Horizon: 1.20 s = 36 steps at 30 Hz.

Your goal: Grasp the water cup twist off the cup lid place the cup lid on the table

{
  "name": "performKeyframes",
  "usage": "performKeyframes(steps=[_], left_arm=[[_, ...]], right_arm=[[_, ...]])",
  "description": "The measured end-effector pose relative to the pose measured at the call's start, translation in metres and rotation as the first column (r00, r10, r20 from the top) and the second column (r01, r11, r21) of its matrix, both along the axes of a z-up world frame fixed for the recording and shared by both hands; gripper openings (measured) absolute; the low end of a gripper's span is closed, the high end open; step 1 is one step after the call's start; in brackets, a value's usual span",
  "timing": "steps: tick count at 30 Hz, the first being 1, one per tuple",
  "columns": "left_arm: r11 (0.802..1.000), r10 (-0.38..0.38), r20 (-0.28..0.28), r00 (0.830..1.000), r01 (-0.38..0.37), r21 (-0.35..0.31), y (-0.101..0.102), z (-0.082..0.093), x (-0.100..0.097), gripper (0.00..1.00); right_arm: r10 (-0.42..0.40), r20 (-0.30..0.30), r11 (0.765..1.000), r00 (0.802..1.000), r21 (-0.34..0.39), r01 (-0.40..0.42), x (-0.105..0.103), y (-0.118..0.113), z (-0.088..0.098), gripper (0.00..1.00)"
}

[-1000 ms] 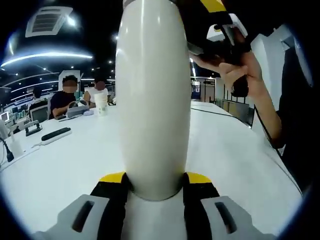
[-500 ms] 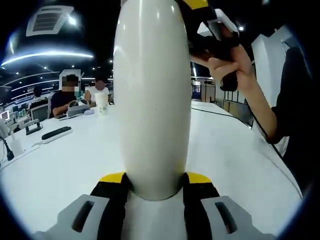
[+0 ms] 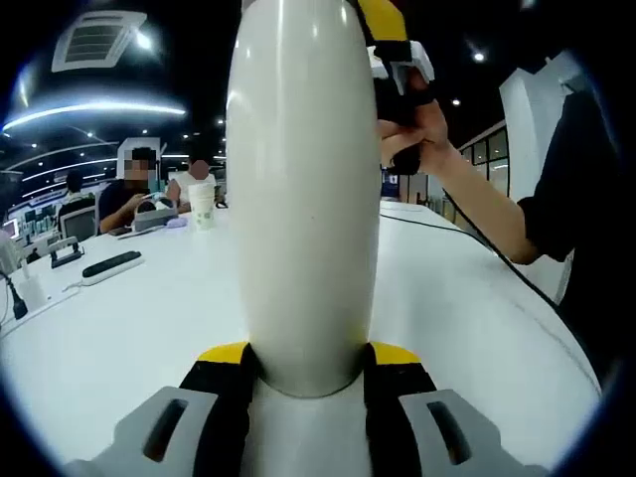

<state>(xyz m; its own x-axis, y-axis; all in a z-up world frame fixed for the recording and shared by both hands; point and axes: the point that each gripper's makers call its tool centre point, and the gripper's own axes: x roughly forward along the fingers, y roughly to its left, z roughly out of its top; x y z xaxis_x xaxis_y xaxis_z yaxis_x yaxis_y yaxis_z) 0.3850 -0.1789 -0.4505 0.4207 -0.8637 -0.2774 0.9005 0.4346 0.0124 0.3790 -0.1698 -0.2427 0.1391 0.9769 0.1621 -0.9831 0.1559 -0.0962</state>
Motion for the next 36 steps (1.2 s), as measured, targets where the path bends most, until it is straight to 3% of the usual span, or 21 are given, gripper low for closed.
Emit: performKeyframes(steps=[4,9,13,18,20,25,28,32,36], left_arm=[[1.0,-0.002,0.0,1.0,0.002,0.0,0.0,0.0,0.0,0.45],[1.0,-0.002,0.0,1.0,0.002,-0.001,-0.001,0.0,0.0,0.45],[1.0,-0.003,0.002,1.0,0.003,-0.001,-0.001,0.0,0.0,0.45],[1.0,-0.001,0.002,1.0,0.001,0.0,-0.001,0.001,0.0,0.45],[1.0,-0.001,0.003,1.0,0.001,0.0,-0.001,0.001,0.0,0.45],[1.0,-0.001,0.004,1.0,0.001,0.001,-0.001,0.001,-0.001,0.45],[1.0,-0.001,0.005,1.0,0.001,0.002,-0.001,0.001,-0.001,0.45],[1.0,0.001,0.008,1.0,-0.001,0.003,-0.001,0.001,-0.001,0.45],[1.0,0.002,0.012,1.0,-0.002,0.004,-0.001,0.001,-0.001,0.45]], right_arm=[[0.062,-0.02,0.998,0.998,0.001,-0.062,0.002,-0.001,-0.001,0.43],[0.026,-0.093,1.0,0.995,0.006,-0.025,0.0,0.001,-0.007,0.44],[-0.092,-0.134,0.992,0.987,0.074,0.103,-0.001,-0.002,-0.001,0.59],[-0.278,-0.146,0.944,0.95,0.142,0.298,0.0,-0.01,0.008,0.6],[-0.362,-0.119,0.917,0.925,0.132,0.376,0.002,-0.01,0.009,0.59],[-0.447,-0.085,0.89,0.891,0.056,0.452,0.009,-0.002,0.004,0.57],[-0.458,-0.07,0.887,0.886,0.034,0.461,0.013,0.0,0.002,0.54],[-0.382,-0.099,0.923,0.919,0.007,0.385,0.007,0.006,-0.005,0.45],[-0.352,-0.097,0.935,0.931,0.012,0.355,0.009,0.001,-0.003,0.45]])
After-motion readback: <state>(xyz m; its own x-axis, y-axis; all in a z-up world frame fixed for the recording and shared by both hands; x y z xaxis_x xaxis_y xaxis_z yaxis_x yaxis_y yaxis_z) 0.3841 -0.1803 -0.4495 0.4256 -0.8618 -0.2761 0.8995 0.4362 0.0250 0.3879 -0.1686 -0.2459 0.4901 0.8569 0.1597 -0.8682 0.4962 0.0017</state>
